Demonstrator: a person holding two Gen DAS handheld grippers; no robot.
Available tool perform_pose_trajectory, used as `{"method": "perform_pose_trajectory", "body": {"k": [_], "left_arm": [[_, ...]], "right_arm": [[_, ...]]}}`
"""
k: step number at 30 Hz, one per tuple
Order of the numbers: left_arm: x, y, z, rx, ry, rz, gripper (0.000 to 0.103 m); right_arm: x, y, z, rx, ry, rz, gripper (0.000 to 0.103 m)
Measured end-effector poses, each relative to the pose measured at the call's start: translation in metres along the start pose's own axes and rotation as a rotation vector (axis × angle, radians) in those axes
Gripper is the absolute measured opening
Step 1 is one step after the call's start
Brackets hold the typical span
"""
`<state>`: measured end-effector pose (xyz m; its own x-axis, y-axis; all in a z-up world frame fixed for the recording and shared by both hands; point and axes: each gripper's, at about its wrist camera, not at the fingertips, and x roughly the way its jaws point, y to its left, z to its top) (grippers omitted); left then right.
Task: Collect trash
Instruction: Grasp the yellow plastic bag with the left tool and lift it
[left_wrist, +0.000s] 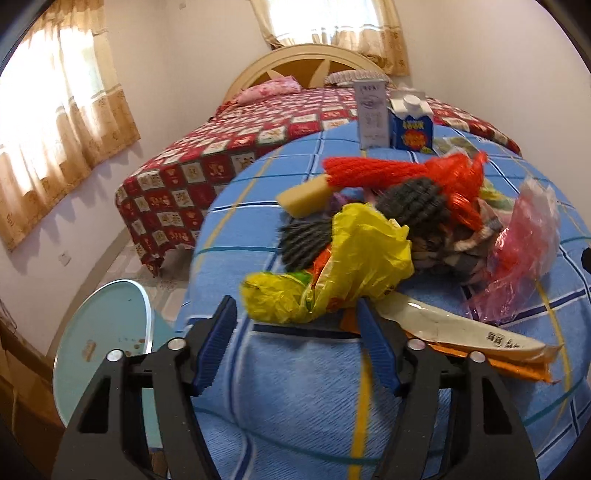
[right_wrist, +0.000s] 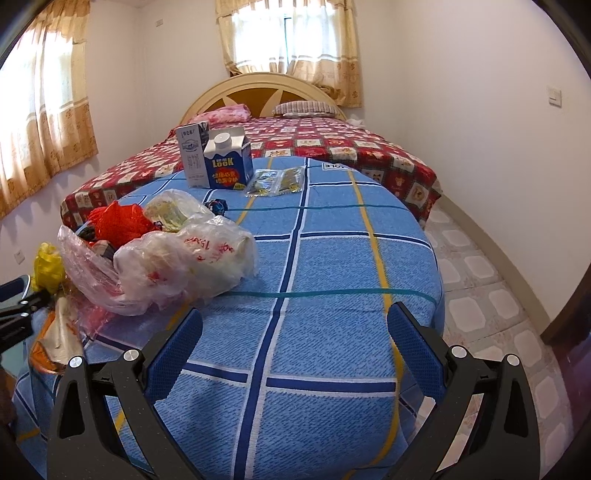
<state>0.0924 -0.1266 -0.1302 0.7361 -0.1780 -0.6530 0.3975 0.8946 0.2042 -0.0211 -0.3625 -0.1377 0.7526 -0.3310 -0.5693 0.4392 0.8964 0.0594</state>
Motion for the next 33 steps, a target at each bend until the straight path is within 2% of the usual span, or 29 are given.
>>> {"method": "perform_pose_trajectory", "body": {"k": [1,4,5,20,22,23,24,25,26,28,31,33], "left_arm": [[0.001,-0.001,0.000,0.003,0.003,-0.006,0.050],[0.003,-0.002,0.002,0.010,0.004,-0.039,0.020],[0.003,-0.002,0.003,0.011,0.007,-0.056,0.000],[-0.023,0.022,0.008,-0.021,-0.037,-0.059,0.000],[-0.025,0.023,0.008,-0.014,-0.045,-0.047,0.002],[-0.023,0.023,0.009,-0.023,-0.042,-0.039,0.017],[-0.021,0.024,0.009,-0.031,-0.039,-0.039,0.049],[-0.019,0.025,0.010,-0.047,-0.047,-0.032,0.059],[-0.018,0.024,0.010,-0.050,-0.052,-0.028,0.061],[-0.009,0.020,0.013,-0.043,-0.046,-0.024,0.060],[0.008,0.016,0.014,-0.039,-0.012,-0.079,0.059],[0.028,0.010,0.011,-0.019,0.057,-0.102,0.030]], "right_arm": [[0.000,0.001,0.000,-0.003,0.000,0.001,0.098],[0.001,0.004,-0.002,-0.015,0.002,0.003,0.098],[0.002,0.005,-0.003,-0.015,0.005,0.005,0.098],[-0.001,0.006,-0.003,-0.007,0.003,0.011,0.098],[0.000,0.005,-0.003,-0.005,0.003,0.013,0.098],[0.000,0.005,-0.003,-0.007,0.003,0.011,0.098],[0.000,0.005,-0.003,-0.008,0.003,0.010,0.098],[0.000,0.004,-0.003,-0.008,0.003,0.011,0.098],[0.000,0.004,-0.003,-0.009,0.004,0.011,0.098],[0.001,0.004,-0.003,-0.009,0.005,0.011,0.098],[0.002,0.004,-0.003,-0.008,0.007,0.011,0.098],[0.002,0.003,-0.003,-0.007,0.009,0.010,0.098]]}}
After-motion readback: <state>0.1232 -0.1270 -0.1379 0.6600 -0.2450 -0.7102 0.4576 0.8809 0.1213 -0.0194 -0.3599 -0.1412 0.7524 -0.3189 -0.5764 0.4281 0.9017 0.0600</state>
